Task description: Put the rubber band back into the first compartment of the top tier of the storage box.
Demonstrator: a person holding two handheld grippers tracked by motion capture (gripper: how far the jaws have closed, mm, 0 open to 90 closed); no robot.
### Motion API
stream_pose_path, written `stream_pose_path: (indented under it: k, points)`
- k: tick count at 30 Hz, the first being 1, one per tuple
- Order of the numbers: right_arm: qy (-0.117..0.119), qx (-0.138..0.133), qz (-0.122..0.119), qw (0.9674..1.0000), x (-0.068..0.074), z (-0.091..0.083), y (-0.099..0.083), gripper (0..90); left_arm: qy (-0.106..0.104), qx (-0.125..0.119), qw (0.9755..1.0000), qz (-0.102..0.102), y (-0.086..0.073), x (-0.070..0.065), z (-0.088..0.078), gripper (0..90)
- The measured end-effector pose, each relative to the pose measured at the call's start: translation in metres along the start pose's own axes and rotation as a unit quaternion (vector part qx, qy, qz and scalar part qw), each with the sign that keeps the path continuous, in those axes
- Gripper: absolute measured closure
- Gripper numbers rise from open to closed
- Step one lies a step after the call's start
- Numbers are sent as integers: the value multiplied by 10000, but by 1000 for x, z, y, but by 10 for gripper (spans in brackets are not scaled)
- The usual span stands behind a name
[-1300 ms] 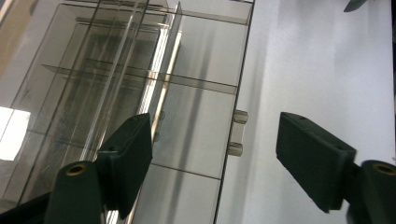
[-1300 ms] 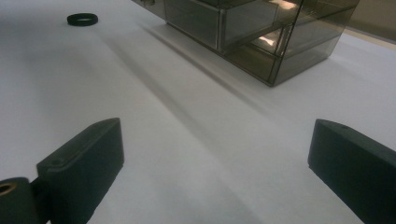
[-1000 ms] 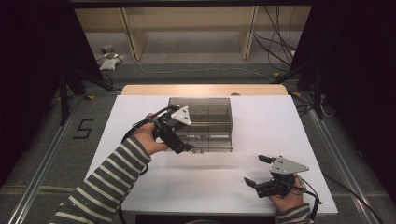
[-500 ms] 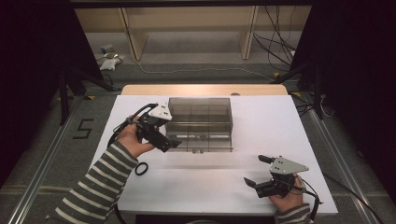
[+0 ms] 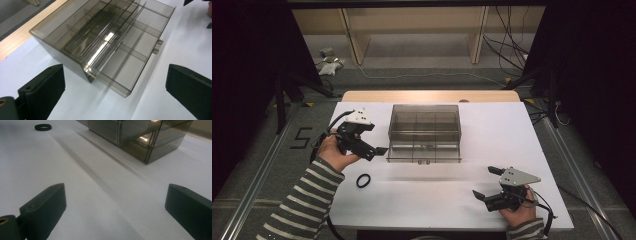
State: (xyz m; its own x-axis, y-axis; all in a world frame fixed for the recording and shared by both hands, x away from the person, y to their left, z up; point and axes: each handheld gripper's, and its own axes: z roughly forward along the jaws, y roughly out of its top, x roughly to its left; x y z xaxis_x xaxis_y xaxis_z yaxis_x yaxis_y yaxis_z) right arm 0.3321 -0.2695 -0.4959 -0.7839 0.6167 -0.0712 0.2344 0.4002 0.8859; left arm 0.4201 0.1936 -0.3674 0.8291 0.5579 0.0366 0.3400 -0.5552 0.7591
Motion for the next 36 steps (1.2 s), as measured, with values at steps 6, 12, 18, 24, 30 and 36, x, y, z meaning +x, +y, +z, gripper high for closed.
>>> stream_pose_path:
  k: [6, 12, 18, 24, 30, 36]
  points:
    - [6, 6, 3, 10000, 0, -1, 0, 46, 133, -20, 9998, -168, -14, 6, -7, 15]
    - [5, 11, -6, 10000, 0, -1, 0, 46, 230, -45, 9992, -332, -33, 13, -12, 47]
    - [-14, 14, -2, 10000, 0, 0, 0, 46, 332, 56, 9985, -439, -47, 13, -13, 62]
    - [-13, 21, -14, 10000, 0, 0, 0, 46, 549, 162, 9959, -704, -60, 16, -11, 91]
    - [-13, 20, -21, 10000, 0, 0, 0, 46, 879, 501, 9925, -693, -66, 17, -7, 135]
    - [-27, 32, -15, 10000, 0, 0, 0, 46, 797, 597, 9922, -747, -67, 17, -5, 153]
